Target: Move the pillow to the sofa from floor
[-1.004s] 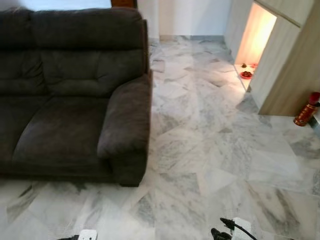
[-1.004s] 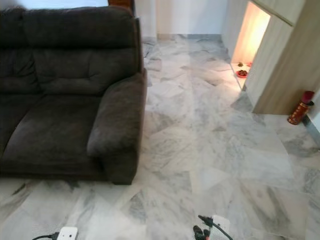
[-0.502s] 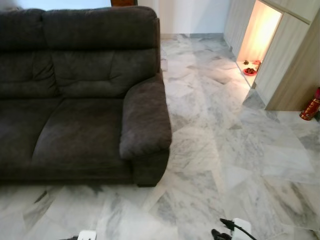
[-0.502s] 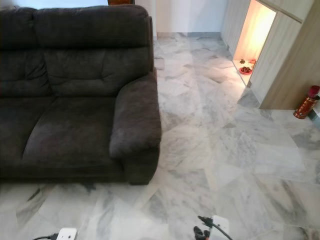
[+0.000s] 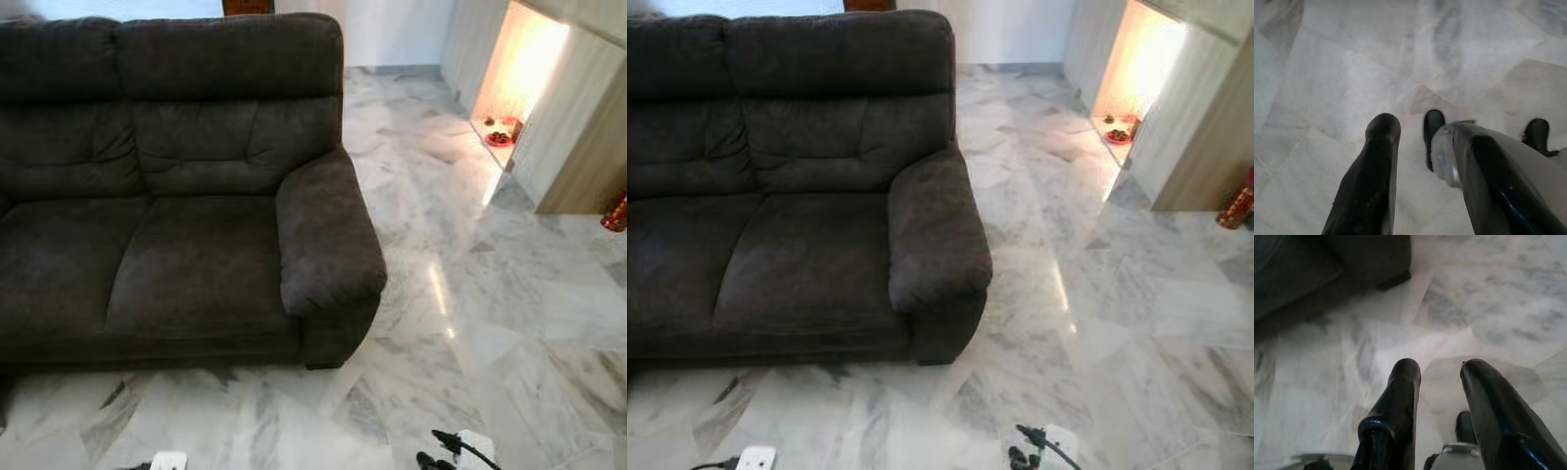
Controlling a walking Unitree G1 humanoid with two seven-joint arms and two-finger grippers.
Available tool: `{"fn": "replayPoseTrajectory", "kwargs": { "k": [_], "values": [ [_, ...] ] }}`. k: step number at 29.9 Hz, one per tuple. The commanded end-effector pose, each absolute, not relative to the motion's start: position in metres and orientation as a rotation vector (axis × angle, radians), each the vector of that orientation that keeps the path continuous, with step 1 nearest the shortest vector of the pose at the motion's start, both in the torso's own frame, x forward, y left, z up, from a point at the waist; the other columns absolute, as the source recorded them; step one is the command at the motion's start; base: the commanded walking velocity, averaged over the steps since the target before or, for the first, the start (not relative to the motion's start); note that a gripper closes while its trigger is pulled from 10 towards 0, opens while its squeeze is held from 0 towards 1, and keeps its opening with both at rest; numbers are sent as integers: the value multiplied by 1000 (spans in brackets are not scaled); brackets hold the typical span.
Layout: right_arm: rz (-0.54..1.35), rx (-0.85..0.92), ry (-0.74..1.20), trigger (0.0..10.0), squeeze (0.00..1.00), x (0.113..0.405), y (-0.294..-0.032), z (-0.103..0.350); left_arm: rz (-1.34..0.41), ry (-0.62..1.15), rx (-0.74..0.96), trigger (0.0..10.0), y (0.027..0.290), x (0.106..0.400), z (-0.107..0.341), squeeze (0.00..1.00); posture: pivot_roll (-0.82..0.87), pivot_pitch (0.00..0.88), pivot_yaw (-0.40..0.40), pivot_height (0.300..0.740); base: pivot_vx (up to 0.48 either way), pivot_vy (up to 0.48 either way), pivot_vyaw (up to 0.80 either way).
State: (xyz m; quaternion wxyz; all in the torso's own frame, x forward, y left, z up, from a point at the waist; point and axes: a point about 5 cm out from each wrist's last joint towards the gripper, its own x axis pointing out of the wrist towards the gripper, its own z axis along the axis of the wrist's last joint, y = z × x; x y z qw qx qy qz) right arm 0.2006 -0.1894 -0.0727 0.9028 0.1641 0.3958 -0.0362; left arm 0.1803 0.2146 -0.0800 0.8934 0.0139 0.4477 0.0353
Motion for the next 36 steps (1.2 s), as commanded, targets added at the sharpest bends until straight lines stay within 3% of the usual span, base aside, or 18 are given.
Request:
{"fn": "replayPoseTrajectory", "kwargs": {
  "k": [1,17,24,36],
  "values": [
    [-65,348,829,10000,0,200,-184,-74,103,963,16,10000,219,169,-85,0,39,100,-1,740,0,465,0],
    [-31,325,832,10000,0,202,-182,-73,113,975,9,10000,220,165,-86,0,35,119,0,740,0,465,0],
    [-26,329,823,10000,0,203,-181,-72,115,974,10,10000,221,164,-86,0,33,120,5,740,0,465,710],
    [-41,357,830,10000,0,201,-181,-73,116,974,9,10000,221,165,-86,0,36,114,6,740,0,465,0]
  ]
}}
